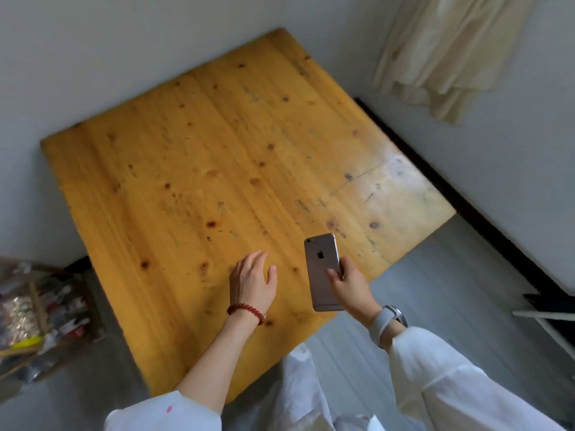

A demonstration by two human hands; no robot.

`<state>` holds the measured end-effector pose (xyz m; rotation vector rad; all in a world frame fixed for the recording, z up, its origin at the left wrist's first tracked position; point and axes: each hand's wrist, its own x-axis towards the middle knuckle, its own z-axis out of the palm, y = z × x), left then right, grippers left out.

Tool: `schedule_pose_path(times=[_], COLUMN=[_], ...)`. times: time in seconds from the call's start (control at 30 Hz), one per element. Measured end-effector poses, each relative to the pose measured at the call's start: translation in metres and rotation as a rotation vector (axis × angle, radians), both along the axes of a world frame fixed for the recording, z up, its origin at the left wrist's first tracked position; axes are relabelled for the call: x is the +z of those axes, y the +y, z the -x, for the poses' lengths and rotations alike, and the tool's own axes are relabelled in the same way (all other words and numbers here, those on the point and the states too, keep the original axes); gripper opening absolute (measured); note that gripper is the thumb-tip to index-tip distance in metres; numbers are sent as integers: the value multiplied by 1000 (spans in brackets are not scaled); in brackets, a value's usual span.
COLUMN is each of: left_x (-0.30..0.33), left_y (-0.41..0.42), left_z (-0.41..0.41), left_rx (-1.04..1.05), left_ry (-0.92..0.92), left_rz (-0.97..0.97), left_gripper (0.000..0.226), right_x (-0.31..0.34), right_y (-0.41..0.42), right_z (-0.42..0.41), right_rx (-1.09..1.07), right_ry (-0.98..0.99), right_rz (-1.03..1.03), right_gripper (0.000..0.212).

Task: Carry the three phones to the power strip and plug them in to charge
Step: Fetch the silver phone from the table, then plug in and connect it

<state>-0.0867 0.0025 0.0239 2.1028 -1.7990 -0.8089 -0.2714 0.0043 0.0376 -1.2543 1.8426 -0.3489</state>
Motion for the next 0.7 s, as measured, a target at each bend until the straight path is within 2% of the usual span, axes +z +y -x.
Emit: schedule_pose_path(times=[0.13, 0.27, 0.37, 0.47, 0.7], left_x=[34, 57, 69, 75, 97], left_y=[-2, 34, 92, 153, 335], left_z=[85, 196, 289, 371, 568], left_rx=[-206, -460, -652, -834, -1427], left_ry=[75, 90, 98, 117, 154], left_rz=[105, 150, 166, 152, 159], left_gripper=[35, 31, 32, 33, 35], right_x=[34, 60, 74, 82, 95], right_y=[43, 123, 211, 297, 523], right_z=[78, 169, 241, 299, 403], right_rx=[-208, -448, -640, -845, -1404], right_ry=[-32, -37, -32, 8, 116], right_rz=[148, 287, 336, 344, 402], right_gripper=[13, 12, 3, 5, 12])
